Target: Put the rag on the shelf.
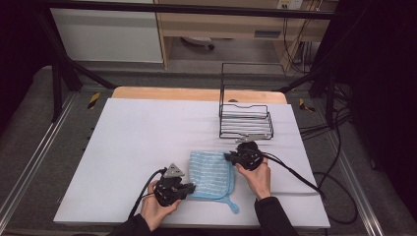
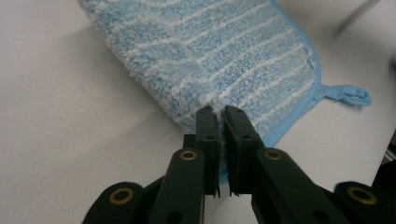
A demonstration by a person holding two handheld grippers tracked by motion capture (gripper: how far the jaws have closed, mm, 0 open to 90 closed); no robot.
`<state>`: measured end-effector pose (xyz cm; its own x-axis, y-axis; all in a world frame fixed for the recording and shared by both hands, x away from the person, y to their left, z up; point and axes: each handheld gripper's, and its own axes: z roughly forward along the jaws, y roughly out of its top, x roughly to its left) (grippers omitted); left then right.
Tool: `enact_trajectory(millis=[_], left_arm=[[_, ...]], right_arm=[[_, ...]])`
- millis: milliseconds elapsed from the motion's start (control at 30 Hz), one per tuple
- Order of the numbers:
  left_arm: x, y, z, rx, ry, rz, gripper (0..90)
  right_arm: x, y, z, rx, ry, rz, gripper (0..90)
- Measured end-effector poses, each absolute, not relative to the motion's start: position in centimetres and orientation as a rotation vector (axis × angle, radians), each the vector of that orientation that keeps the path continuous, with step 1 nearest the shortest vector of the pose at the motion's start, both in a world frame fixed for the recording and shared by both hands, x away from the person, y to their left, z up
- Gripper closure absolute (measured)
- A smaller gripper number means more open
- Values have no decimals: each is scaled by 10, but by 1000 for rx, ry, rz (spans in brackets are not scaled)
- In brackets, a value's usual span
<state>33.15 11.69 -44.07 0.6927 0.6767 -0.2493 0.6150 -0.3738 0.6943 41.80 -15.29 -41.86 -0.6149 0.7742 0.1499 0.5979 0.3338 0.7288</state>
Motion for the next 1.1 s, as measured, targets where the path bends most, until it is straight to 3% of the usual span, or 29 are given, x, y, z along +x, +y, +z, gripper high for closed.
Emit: enact_trajectory(millis=[200,333,367,400,433,500,533,567,633,667,700,867,1100], left_arm=[[330,119,-443,2081,988,121,813],[329,121,-442,2096,966,132,769],[329,122,-440,2102,961,139,702],[329,124,-439,2103,958,138,702],[329,127,-437,2104,955,138,635],[331,132,-432,2097,945,147,609],[334,136,-429,2106,935,170,539],[334,136,-429,2106,935,170,507],[338,140,-426,2115,928,203,456],[340,142,-425,2122,928,213,456],[346,145,-423,2138,932,219,377],[356,149,-418,2158,913,226,263],[374,149,-413,2155,907,236,117]], right_arm=[[427,-145,-437,1217,2402,1108,795],[426,-147,-440,1230,2372,1156,742],[423,-153,-437,1246,2353,1212,688],[423,-153,-437,1246,2353,1212,688],[420,-159,-433,1238,2329,1266,594],[418,-162,-430,1240,2324,1293,557],[414,-168,-425,1224,2306,1334,446],[414,-168,-425,1224,2306,1334,446],[409,-175,-421,1213,2300,1367,309],[409,-175,-421,1213,2300,1367,309],[405,-178,-420,1198,2309,1366,206],[398,-187,-423,1191,2330,1365,98],[387,-200,-430,1216,2331,1322,39]])
